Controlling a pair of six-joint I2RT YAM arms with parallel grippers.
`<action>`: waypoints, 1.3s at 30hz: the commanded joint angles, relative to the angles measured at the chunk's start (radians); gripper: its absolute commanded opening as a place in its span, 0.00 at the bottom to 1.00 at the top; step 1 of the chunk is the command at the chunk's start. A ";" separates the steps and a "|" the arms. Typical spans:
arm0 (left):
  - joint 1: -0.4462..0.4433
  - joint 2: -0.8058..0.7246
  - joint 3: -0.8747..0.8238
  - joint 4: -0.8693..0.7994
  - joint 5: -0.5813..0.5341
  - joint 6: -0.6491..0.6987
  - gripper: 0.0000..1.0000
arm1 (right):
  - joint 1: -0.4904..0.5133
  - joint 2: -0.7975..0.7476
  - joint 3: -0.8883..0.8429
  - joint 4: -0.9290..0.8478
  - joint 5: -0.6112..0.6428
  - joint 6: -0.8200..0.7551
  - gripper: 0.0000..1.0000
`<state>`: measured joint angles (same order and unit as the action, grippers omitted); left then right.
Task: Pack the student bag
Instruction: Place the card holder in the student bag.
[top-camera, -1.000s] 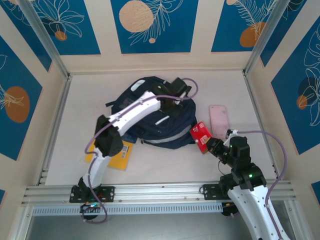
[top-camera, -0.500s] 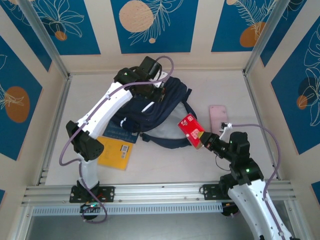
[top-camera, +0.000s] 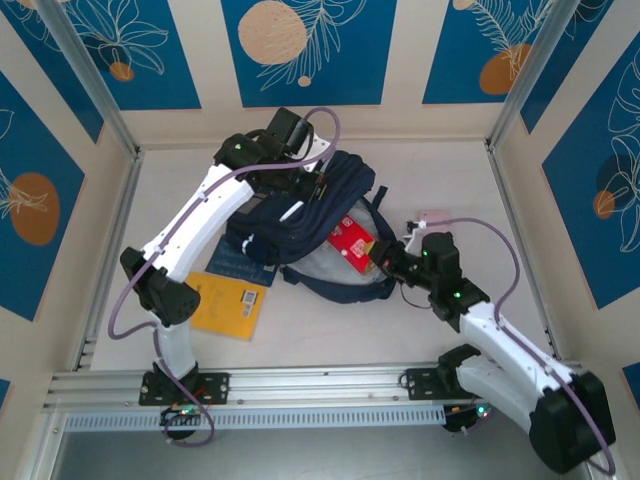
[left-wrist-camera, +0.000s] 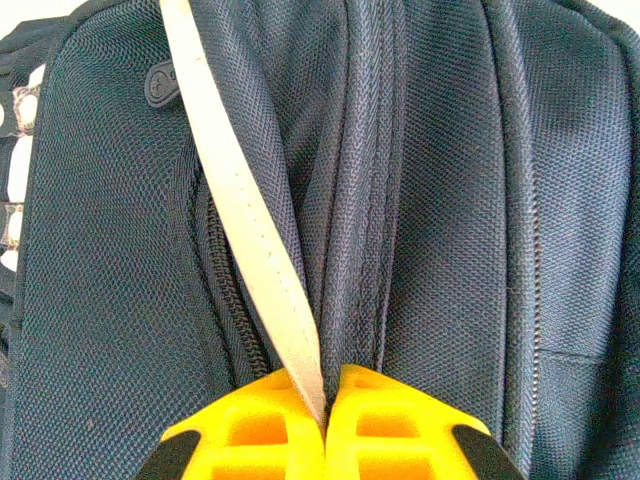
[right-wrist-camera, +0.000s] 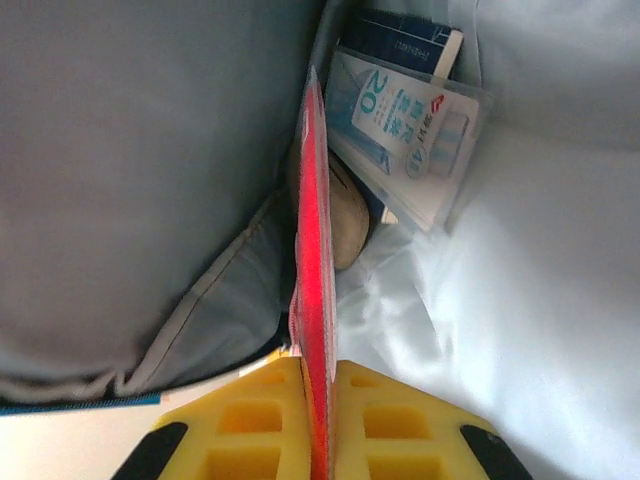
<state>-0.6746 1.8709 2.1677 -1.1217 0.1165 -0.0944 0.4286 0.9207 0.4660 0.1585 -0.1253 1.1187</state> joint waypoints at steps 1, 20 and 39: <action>0.011 -0.105 0.026 0.172 0.081 0.036 0.00 | 0.036 0.120 0.085 0.176 0.093 0.048 0.00; 0.058 -0.095 0.027 0.313 0.171 0.023 0.00 | 0.094 1.047 0.721 0.373 0.214 0.192 0.57; 0.142 -0.034 0.177 0.617 -0.091 0.082 0.00 | 0.077 0.454 0.465 0.116 0.216 -0.304 0.99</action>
<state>-0.5552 1.8648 2.1967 -0.8135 0.1192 -0.0906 0.5076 1.4139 0.9688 0.3134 0.0788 0.8875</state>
